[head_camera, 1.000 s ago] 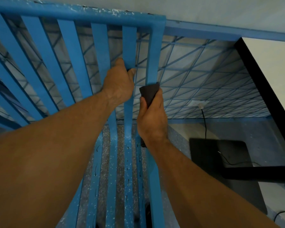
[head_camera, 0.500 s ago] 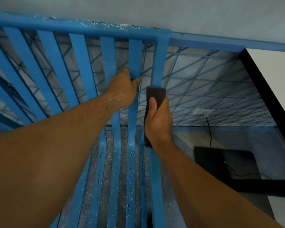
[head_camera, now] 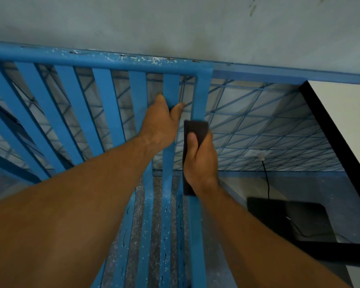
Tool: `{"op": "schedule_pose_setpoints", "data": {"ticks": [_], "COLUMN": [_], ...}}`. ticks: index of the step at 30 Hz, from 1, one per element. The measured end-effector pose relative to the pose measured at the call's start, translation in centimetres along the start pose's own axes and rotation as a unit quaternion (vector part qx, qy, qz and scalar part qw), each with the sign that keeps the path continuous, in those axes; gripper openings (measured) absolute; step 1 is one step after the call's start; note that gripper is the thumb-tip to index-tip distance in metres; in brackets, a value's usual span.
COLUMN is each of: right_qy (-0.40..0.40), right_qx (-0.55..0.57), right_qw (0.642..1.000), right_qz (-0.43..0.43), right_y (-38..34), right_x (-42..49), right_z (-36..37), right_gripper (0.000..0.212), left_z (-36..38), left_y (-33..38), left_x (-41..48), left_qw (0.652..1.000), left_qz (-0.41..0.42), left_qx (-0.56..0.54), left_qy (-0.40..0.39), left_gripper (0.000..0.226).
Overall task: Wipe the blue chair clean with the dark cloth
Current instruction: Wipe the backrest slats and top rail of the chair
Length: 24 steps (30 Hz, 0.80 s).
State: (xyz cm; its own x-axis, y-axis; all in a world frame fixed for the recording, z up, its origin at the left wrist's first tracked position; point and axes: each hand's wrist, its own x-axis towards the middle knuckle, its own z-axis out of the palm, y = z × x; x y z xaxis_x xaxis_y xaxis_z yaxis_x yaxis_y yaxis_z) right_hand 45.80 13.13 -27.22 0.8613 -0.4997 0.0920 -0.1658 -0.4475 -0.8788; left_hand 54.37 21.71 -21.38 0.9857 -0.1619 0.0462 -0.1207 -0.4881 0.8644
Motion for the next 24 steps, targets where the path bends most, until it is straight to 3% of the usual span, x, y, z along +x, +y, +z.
{"op": "schedule_pose_setpoints", "data": {"ticks": [6,10,13,16,19,24], "right_qy": [0.078,0.096,0.065,0.037,-0.036,-0.219], "right_qx": [0.060,0.078,0.035,-0.042,-0.134,-0.350], "right_qw": [0.993,0.983,0.977,0.950,0.927,0.836], "right_qz": [-0.067,-0.133,-0.200,-0.306,-0.348,-0.362], "right_y": [-3.6,-5.5,-5.6,-6.0,-7.3,-11.0], "right_x": [5.1,7.9,9.0,10.3,11.6,14.2], "right_z": [0.3,-0.3,-1.5,-3.1,-4.9,-7.4], "right_gripper": [0.040,0.055,0.060,0.051,0.054,0.062], "left_z": [0.1,0.2,0.1,0.1,-0.1,-0.1], "left_y": [-0.2,-0.3,-0.3,-0.3,-0.2,0.1], "left_x": [-0.1,-0.1,0.0,0.0,0.0,-0.1], "left_qw": [0.999,0.999,0.999,0.999,1.000,1.000], "left_qz": [0.015,0.016,0.017,0.013,0.001,-0.012], "left_qx": [0.039,0.047,0.044,0.032,0.026,0.015], "left_qy": [0.000,-0.003,-0.002,-0.008,-0.012,-0.025], "left_gripper": [0.024,0.024,0.024,0.023,0.023,0.021]}}
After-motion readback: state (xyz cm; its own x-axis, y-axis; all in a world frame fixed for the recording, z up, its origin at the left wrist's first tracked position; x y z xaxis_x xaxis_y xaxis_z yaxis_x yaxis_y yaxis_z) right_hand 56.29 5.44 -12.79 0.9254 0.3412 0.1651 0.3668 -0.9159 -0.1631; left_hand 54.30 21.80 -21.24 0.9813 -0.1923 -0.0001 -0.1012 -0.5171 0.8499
